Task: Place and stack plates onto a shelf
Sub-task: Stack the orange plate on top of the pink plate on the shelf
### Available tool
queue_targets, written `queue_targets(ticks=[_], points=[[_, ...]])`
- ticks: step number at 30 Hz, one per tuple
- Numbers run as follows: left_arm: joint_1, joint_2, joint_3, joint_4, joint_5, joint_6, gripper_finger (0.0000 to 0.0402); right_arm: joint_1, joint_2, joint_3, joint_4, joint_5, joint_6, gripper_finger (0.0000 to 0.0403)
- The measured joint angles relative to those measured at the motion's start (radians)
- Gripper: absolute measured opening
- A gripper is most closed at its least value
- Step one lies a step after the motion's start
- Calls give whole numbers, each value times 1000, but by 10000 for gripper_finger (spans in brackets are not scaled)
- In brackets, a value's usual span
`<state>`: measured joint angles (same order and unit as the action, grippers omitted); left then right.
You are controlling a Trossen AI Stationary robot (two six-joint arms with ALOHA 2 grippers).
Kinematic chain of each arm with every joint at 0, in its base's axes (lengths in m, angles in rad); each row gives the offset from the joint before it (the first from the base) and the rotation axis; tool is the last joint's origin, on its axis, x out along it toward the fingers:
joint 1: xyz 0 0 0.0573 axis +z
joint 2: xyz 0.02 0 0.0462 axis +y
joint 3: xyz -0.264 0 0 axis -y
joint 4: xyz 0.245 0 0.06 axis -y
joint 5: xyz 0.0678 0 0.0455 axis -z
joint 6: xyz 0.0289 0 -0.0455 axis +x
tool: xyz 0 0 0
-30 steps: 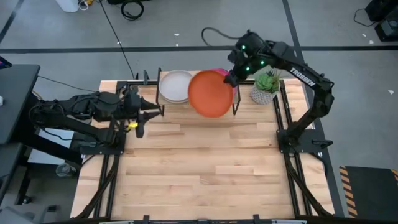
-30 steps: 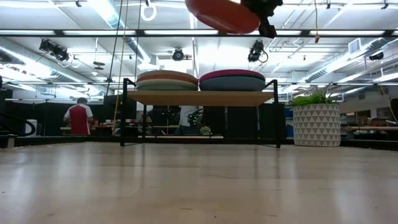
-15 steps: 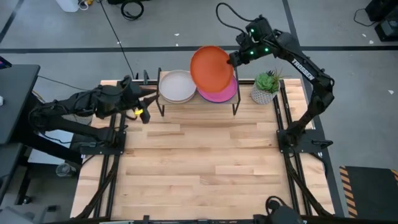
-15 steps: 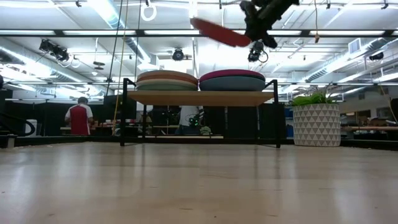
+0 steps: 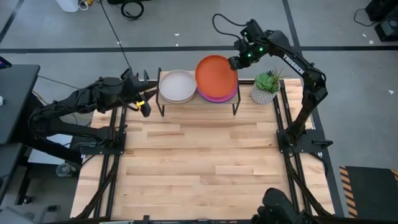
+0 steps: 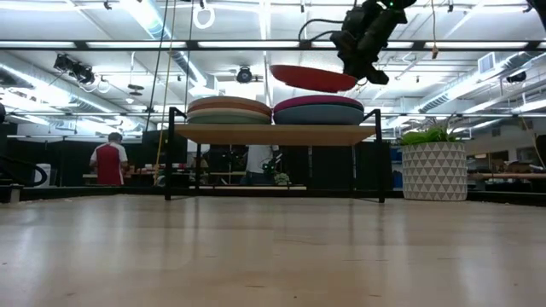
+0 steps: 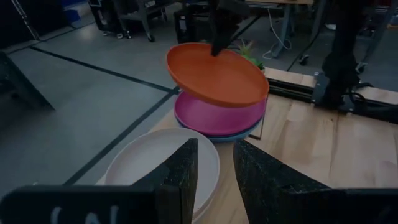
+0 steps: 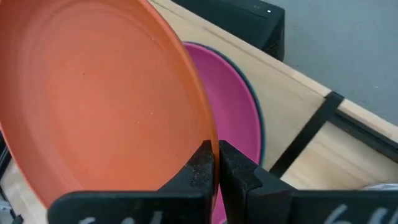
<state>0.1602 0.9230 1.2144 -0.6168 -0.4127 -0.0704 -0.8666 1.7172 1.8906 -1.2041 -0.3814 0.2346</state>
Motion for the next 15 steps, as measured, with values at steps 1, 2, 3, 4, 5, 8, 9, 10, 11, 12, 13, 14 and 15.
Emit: queue_targets(ticks=[1, 2, 3, 4, 5, 8, 9, 10, 11, 12, 13, 14, 15], points=[[6, 0, 0, 0, 0, 1, 109, -4, 0, -1, -2, 2, -1, 20], [11, 0, 0, 1, 0, 3, 109, -10, 0, -2, -11, 2, -2, 21], [16, 0, 0, 4, 0, 3, 109, -15, 0, -3, -22, 1, -3, 21], [21, 0, 0, 8, 0, 3, 109, -20, 0, -4, -29, -2, -4, 21], [27, 0, 0, 13, 0, 4, 109, -22, 0, -4, -30, -2, -10, 21], [40, 0, 0, 24, 0, 4, 109, -27, 12, -4, -47, 13, -33, 21], [45, 0, 0, 25, 0, 5, 109, -27, 21, -4, -56, 13, -42, 21], [48, 0, 0, 26, 0, 5, 109, -26, 32, -4, -60, 13, -51, 21], [51, 0, 0, 25, 0, 4, 109, -26, 44, -4, -61, 13, -56, 21], [53, 0, 0, 25, 0, 4, 109, -26, 54, -4, -61, 14, -62, 22], [53, 0, 0, 25, 0, 4, 109, -26, 64, -4, -61, 13, -69, 23], [53, 0, 0, 25, 0, 4, 109, -26, 72, -4, -61, 14, -72, 25], [53, 0, 0, 24, 0, 3, 109, -26, 78, -4, -61, 13, -75, 29]])
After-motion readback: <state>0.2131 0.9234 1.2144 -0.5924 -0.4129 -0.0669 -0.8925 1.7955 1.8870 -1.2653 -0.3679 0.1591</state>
